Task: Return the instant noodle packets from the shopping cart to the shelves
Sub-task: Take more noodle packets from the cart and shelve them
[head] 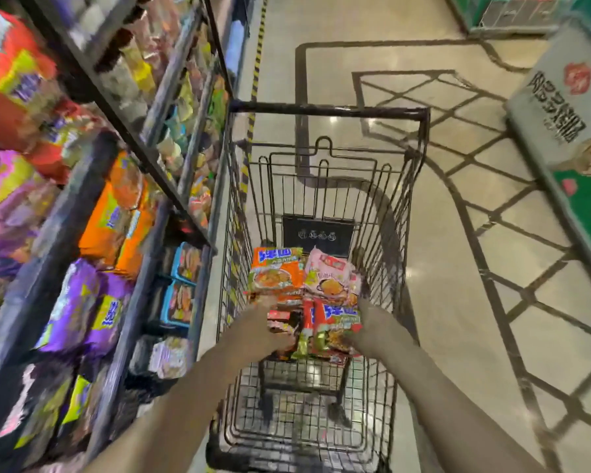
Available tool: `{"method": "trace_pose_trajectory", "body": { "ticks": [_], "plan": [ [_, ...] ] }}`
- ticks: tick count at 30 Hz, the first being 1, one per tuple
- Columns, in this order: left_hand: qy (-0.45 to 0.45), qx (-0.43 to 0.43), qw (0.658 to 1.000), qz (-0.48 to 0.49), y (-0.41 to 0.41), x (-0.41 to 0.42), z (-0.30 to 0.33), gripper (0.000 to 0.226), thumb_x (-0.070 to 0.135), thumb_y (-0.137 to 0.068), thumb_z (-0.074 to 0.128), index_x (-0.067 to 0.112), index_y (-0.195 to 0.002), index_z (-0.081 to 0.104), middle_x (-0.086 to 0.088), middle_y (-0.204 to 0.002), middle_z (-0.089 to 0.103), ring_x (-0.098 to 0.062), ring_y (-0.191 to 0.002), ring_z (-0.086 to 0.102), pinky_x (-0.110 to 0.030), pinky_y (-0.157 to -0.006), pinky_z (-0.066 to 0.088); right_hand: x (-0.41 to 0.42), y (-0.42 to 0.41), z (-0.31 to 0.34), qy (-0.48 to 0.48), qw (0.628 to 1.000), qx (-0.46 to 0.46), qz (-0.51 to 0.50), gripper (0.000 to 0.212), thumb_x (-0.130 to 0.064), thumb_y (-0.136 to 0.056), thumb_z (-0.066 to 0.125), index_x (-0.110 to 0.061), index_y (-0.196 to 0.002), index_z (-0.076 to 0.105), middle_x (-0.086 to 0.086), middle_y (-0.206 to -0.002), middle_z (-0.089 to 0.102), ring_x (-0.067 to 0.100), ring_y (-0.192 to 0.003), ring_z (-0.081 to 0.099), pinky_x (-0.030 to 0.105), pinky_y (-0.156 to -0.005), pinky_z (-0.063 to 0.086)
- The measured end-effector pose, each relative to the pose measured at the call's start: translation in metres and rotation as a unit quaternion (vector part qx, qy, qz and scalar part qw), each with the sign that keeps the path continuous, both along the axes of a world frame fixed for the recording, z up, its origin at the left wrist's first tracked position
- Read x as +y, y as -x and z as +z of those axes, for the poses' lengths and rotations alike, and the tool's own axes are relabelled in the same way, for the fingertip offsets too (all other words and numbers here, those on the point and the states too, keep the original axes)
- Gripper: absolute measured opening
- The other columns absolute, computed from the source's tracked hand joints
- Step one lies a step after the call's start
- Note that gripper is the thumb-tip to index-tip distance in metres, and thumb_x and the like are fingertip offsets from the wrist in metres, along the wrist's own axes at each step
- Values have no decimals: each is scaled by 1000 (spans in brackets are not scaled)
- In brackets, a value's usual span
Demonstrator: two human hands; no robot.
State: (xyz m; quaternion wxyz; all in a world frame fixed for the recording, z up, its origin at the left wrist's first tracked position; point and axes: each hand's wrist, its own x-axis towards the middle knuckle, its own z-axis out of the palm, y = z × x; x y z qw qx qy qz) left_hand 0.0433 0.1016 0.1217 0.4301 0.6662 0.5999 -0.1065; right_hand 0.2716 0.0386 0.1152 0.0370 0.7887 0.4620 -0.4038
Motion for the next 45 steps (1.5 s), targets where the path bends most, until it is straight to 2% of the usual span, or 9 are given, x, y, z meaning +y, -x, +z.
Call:
{"method": "trace_pose_trajectory", "body": {
  "ticks": [5,10,13,17,22,32,37,42,45],
  "plan": [
    [56,-3,994,90,-6,22,-87,90,51,-85,78,19,-157,35,-2,-159,39,-25,-145,40,-34,-112,40,25,-19,-91,25,989,81,-118,59,-38,-83,79,-25,-133,52,6,-118,69,24,-99,68,31,-75,53],
    [56,39,988,140,5,25,-217,95,79,-74,70,23,-148,48,-4,-142,57,-26,-134,54,-44,-108,49,30,-28,-175,41,966,109,-232,45,-27,-90,75,-14,-128,55,10,-122,70,27,-99,64,29,-81,44],
    [39,71,986,145,11,19,-266,98,89,-69,62,19,-136,55,-1,-121,69,-24,-117,65,-39,-93,58,34,-30,-212,43,955,107,-273,52,-24,-91,75,-9,-136,54,13,-128,67,29,-104,64,28,-85,44],
    [35,92,982,159,5,19,-281,99,74,-82,60,12,-153,30,-19,-143,50,-39,-133,48,-54,-102,50,36,-32,-261,88,946,91,-297,72,-37,-87,78,-8,-143,44,18,-137,59,35,-118,62,38,-100,51],
    [47,109,965,235,24,10,-350,117,98,-61,46,28,-151,20,-9,-140,59,-39,-124,58,-56,-100,52,43,-27,-296,140,950,19,-278,95,-54,-84,76,-11,-153,27,24,-155,37,45,-129,54,51,-108,48],
    [60,143,959,238,1,25,-320,135,78,-53,84,11,-152,22,-15,-145,45,-37,-136,45,-56,-107,41,26,-1,-321,127,930,35,-344,117,-43,-75,90,-3,-157,16,22,-153,22,43,-138,41,45,-112,43],
    [32,100,964,243,8,19,-319,119,71,-58,86,17,-147,28,-13,-136,46,-36,-127,50,-59,-101,49,13,11,-322,106,905,88,-403,108,-55,-49,98,-15,-136,48,14,-132,58,34,-117,61,34,-95,52],
    [10,-3,957,290,12,13,-308,60,36,-85,80,21,-126,38,1,-108,63,-28,-102,66,-51,-84,60,-3,1,-325,35,858,191,-475,124,-57,-26,96,-20,-130,40,7,-123,66,31,-107,70,54,-93,59],
    [10,-45,956,290,12,8,-300,63,29,-89,78,18,-131,33,-4,-112,68,-27,-106,68,-51,-88,60,-12,-5,-332,15,854,201,-480,126,-67,-21,98,-25,-124,39,6,-120,68,30,-103,72,55,-91,59]
  ]
}}
